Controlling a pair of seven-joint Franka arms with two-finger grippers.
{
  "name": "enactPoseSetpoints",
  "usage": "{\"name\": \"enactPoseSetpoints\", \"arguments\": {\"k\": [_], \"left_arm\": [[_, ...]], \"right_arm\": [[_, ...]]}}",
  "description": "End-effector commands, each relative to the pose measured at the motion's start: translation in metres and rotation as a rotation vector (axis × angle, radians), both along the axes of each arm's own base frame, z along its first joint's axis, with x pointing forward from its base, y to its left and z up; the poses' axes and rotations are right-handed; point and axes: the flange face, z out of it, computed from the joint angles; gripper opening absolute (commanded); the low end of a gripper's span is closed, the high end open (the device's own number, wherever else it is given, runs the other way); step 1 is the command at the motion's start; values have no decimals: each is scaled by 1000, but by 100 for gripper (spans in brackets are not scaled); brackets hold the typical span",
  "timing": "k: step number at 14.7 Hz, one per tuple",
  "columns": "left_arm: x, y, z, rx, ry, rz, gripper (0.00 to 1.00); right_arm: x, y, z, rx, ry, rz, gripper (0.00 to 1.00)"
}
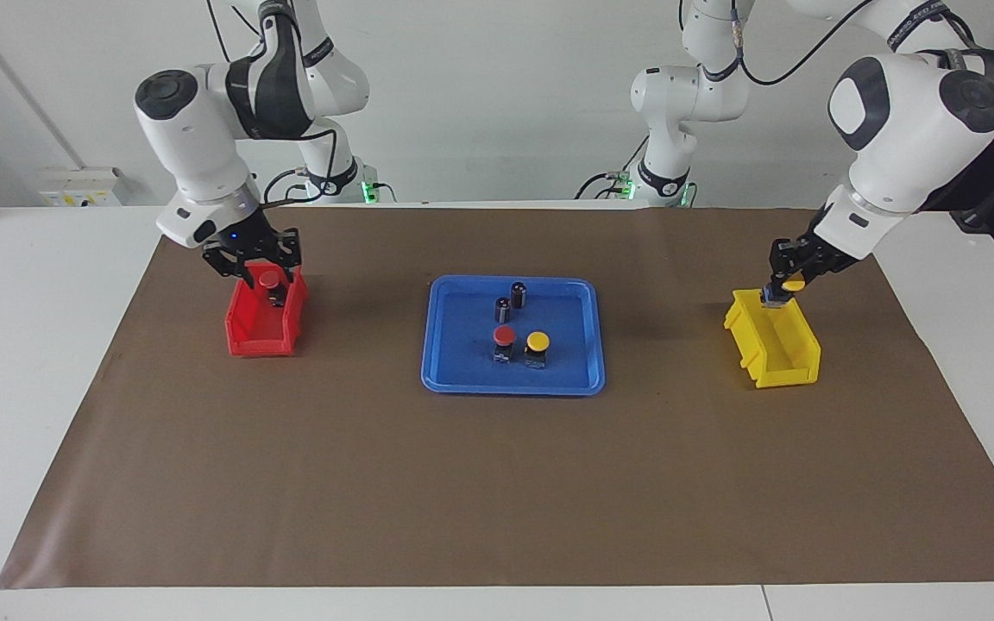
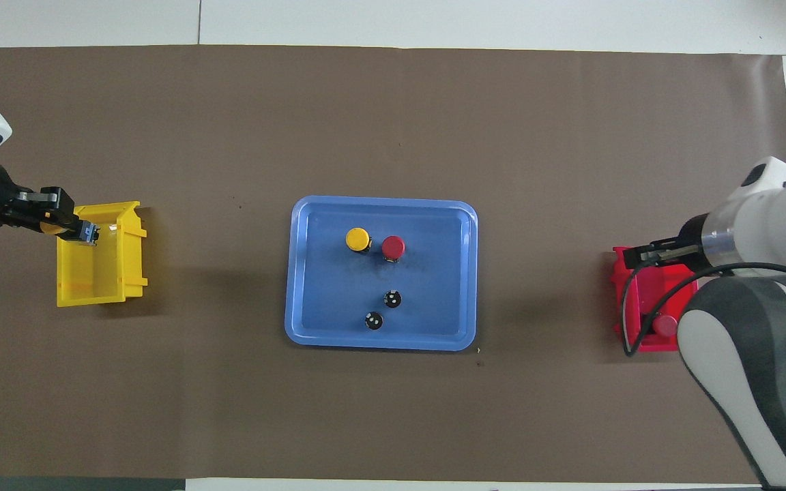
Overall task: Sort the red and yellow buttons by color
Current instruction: 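Reach the right gripper to the remaining red button on the tray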
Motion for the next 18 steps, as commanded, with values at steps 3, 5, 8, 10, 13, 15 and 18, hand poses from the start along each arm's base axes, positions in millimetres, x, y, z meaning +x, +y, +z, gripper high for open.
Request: {"name": "enactPoseSetpoints", "arguments": {"k": [3, 5, 8, 10, 13, 15, 18], "left_arm": [[-9, 17, -56, 53, -38, 1, 1], [-12, 33, -70, 56, -45, 27, 1], [-21, 35, -89, 55, -10, 34, 1], [-29, 40, -107, 53, -15, 43, 1], [-45, 42, -135, 50, 12, 44, 1], [-51, 42, -139, 48, 9, 46, 1], [-56, 41, -143, 47, 19, 49, 1]], "right_arm": [[82, 153, 10, 65, -22, -165, 64], [89, 213, -15, 65, -29, -191, 64], [78, 263, -47, 71, -59, -184, 64], [69, 285, -64, 63, -45, -173, 64], [59, 292, -90, 45, -25, -161, 64], [50, 294, -100, 35, -11, -153, 64], [43, 301, -112, 39, -16, -145, 64]]}}
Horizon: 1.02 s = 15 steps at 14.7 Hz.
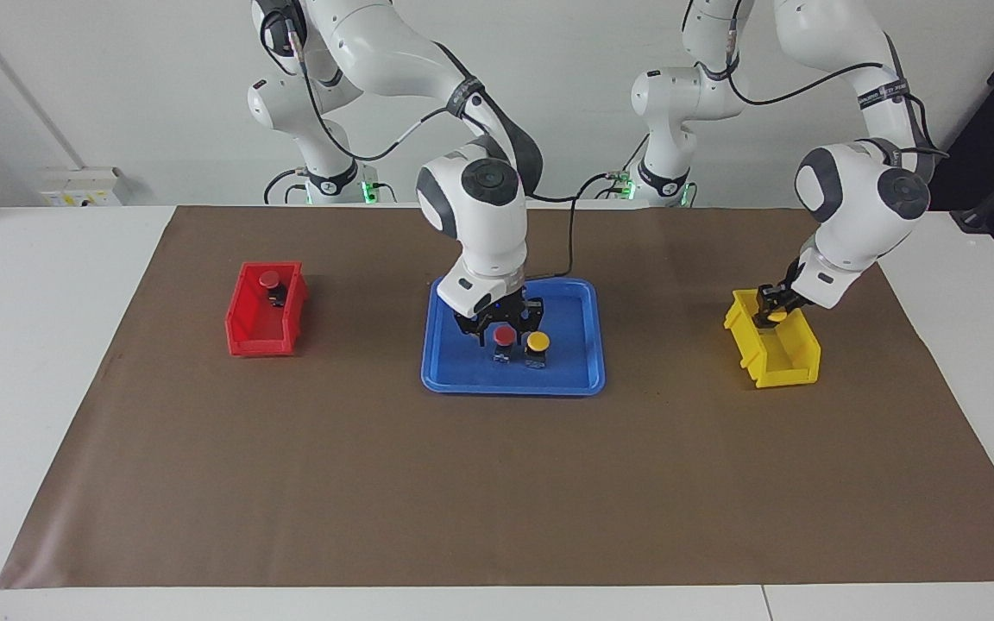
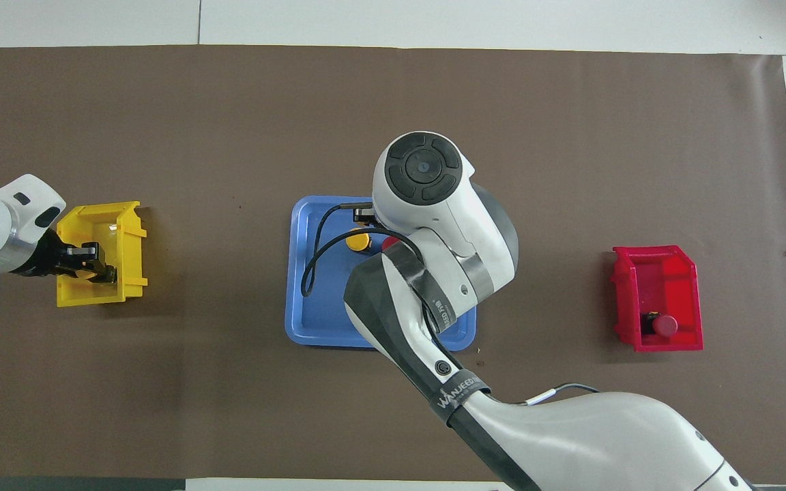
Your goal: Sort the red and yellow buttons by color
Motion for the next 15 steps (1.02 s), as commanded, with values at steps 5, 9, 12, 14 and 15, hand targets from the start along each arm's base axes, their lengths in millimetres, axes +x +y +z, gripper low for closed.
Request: {"name": "enactPoseSetpoints", "arguments": {"k": [5, 9, 12, 14, 15], "left_arm": [[-23, -1, -4, 11, -44, -10, 2], [-23, 0, -11, 11, -56, -23, 26], [-21, -1, -10, 11, -50, -30, 57], [-16, 0, -5, 12, -50, -28, 64], [-10, 0, 2, 14, -51, -27, 70]], "right_arm": [[-22, 4, -22, -7, 6, 7, 63], [-26, 0, -27, -15, 17, 9, 63], [-29, 0, -30, -16, 18, 11, 63], [-31, 0, -32, -10, 9, 12, 62], [-32, -1, -35, -9, 8, 12, 63]]}}
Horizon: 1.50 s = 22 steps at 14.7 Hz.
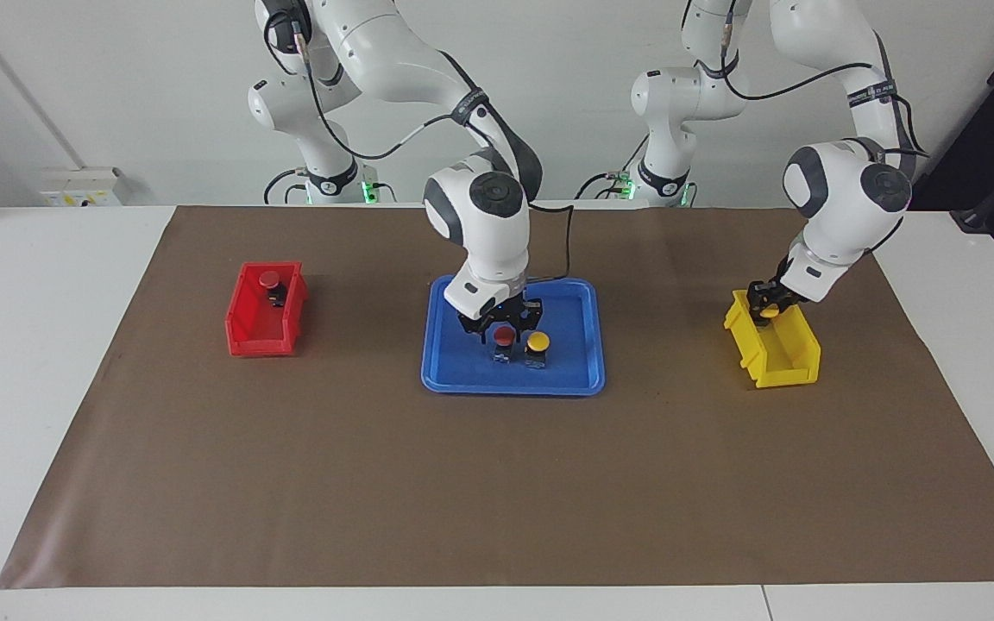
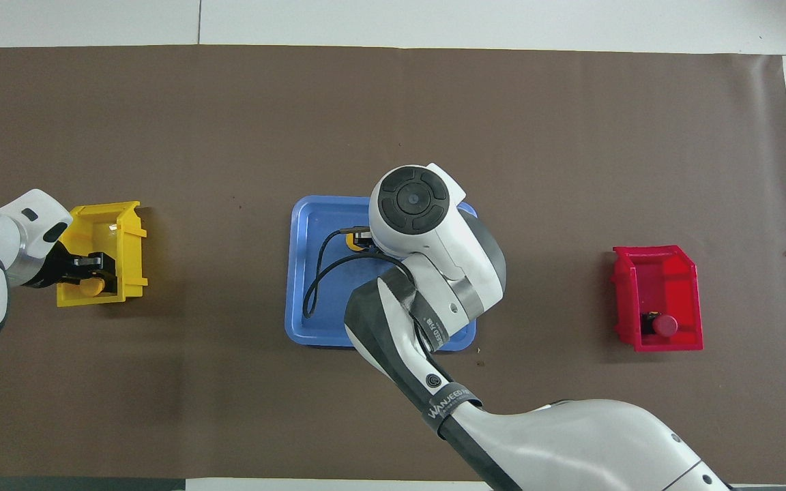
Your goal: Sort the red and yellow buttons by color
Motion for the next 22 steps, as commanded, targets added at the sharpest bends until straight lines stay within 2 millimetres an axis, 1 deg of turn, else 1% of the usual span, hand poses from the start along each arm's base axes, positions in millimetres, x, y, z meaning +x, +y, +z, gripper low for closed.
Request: {"name": "enactPoseSetpoints", "arguments": {"k": [1, 2, 3, 5, 6, 7, 8, 10, 11, 12, 13, 14, 15, 16, 17, 18, 19, 20, 22], "left_arm": [[8, 1, 15, 18, -2, -19, 82], [13, -2, 20, 20, -4, -23, 100], [15, -3, 25, 20, -12, -23, 100], [18, -3, 41, 20, -21, -23, 100], [23, -11, 53, 21, -19, -37, 100], [29, -26, 70, 23, -27, -67, 100], [27, -40, 82, 32, -3, -95, 100], [19, -43, 120, 45, -10, -115, 100], [10, -43, 136, 42, -17, -116, 100], [4, -48, 147, 40, -23, -124, 100], [-1, -67, 157, 40, -36, -151, 100], [-5, -77, 164, 40, -40, -168, 100], [-8, -80, 174, 41, -33, -174, 100], [-8, -79, 186, 41, -31, -179, 100], [-9, -79, 194, 41, -23, -184, 100], [-10, -80, 200, 41, -21, -192, 100], [-10, -80, 207, 40, -24, -206, 100], [-11, -82, 217, 41, -22, -218, 100], [-12, -82, 235, 40, -31, -221, 100]], "right_arm": [[-10, -5, -2, 9, -16, -9, 63], [-15, 1, -3, 9, -16, 2, 62], [-18, 5, -3, 8, -15, 8, 62], [-18, 7, -2, 11, -18, 9, 62], [-19, 6, -3, 9, -16, 9, 61], [-19, 6, -3, 8, -15, 11, 57], [-19, 6, -3, 8, -15, 11, 53], [-16, 3, -2, 9, -18, 13, 42], [-14, 1, -1, 10, -19, 13, 36], [-13, 1, 0, 10, -19, 11, 31], [-12, 1, 4, 9, -18, 12, 29], [-8, -4, 9, 9, -20, 5, 29], [-4, -14, 28, 16, -27, -7, 29], [0, -30, 46, 18, -28, -2, 29], [2, -49, 70, 20, -29, 10, 29], [4, -75, 91, 16, -19, 22, 29], [2, -102, 107, 6, 3, 50, 29], [-2, -130, 116, 1, 20, 78, 29], [-12, -194, 128, 9, 18, 101, 29]]}}
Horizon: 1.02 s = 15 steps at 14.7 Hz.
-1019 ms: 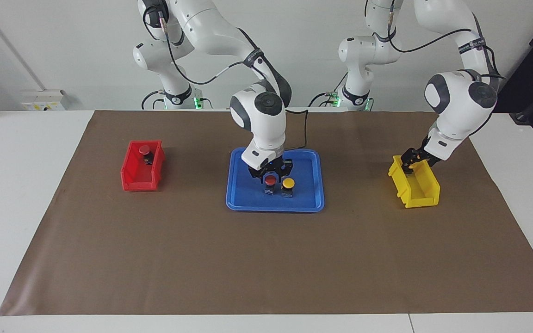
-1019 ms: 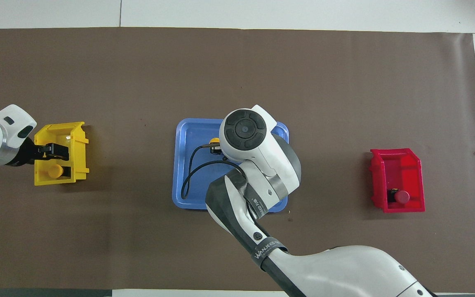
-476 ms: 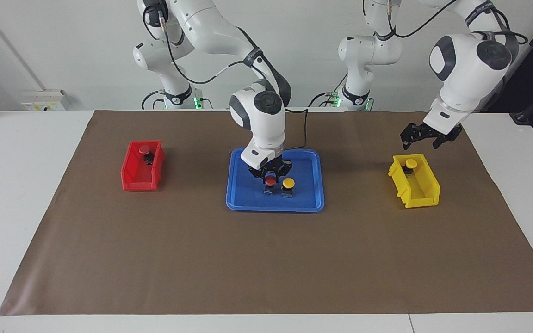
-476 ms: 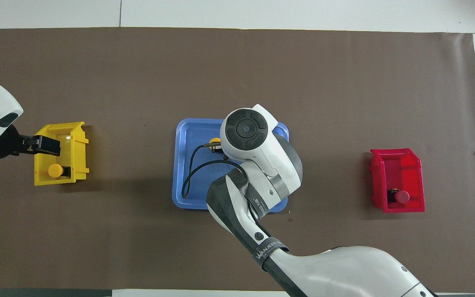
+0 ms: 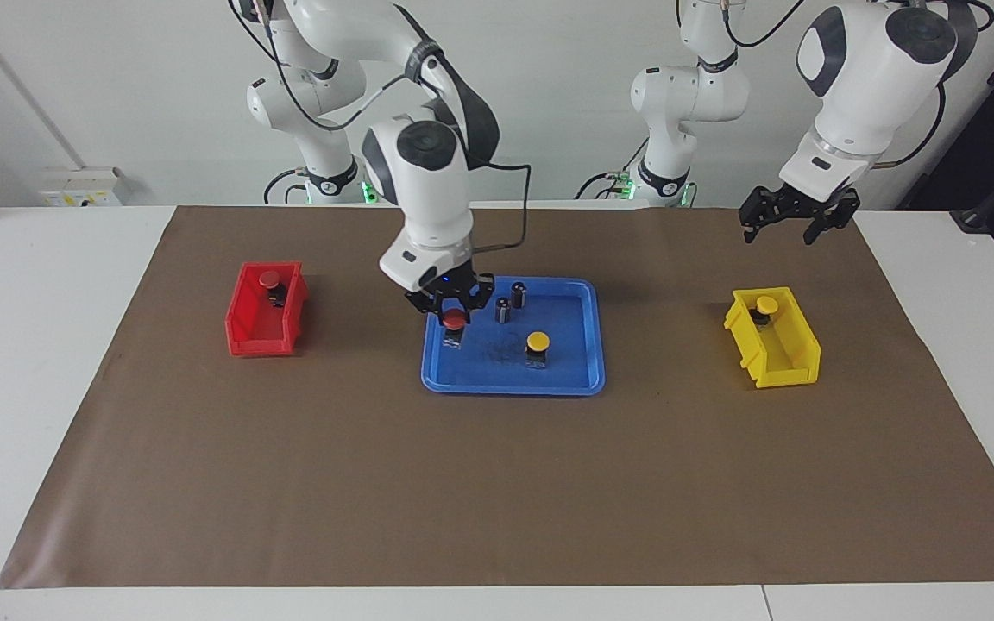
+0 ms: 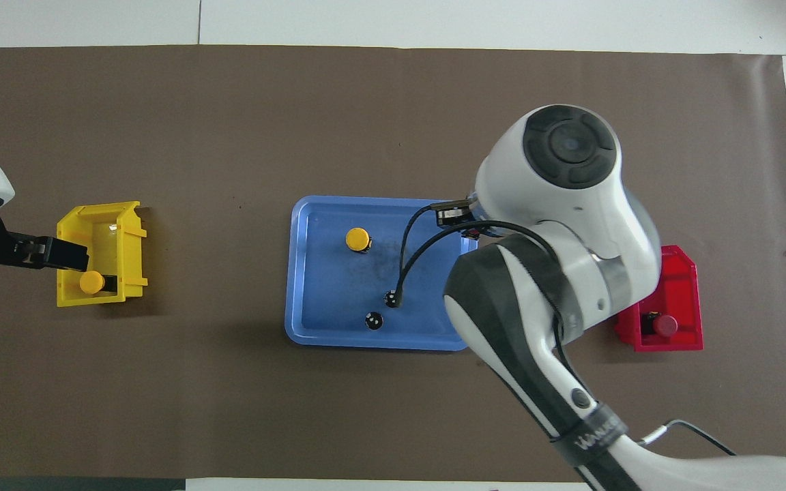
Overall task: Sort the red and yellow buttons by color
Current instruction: 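Drop the red button into the red bin while the left gripper reaches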
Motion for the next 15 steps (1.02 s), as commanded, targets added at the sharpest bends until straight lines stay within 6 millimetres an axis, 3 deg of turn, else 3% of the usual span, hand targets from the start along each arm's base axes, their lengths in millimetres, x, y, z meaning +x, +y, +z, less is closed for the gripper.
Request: {"name": "enactPoseSetpoints", "arguments": {"k": [1, 3, 5, 6, 8, 11, 13, 15], "left_arm": [[-1, 1, 26, 22, -5, -18, 100], [0, 3, 42, 18, -18, -11, 100], [0, 1, 42, 14, -22, -11, 100], [1, -1, 40, 12, -24, -7, 100], [5, -12, 35, -29, -28, 14, 100], [13, -67, 18, -38, -52, 55, 100], [18, -116, -4, -47, -41, 58, 100], [19, -171, -28, -53, -64, 101, 100]], "right_arm": [[-34, -87, 8, 13, 1, 57, 29], [-57, -157, 7, 23, -16, 124, 29], [-74, -220, 1, 27, -21, 165, 29], [-77, -242, -4, 30, -19, 172, 29], [-82, -263, -8, 36, -32, 182, 29], [-95, -287, -31, 33, -40, 217, 29], [-97, -300, -43, 34, -45, 211, 29], [-98, -301, -54, 34, -51, 206, 29]]}}
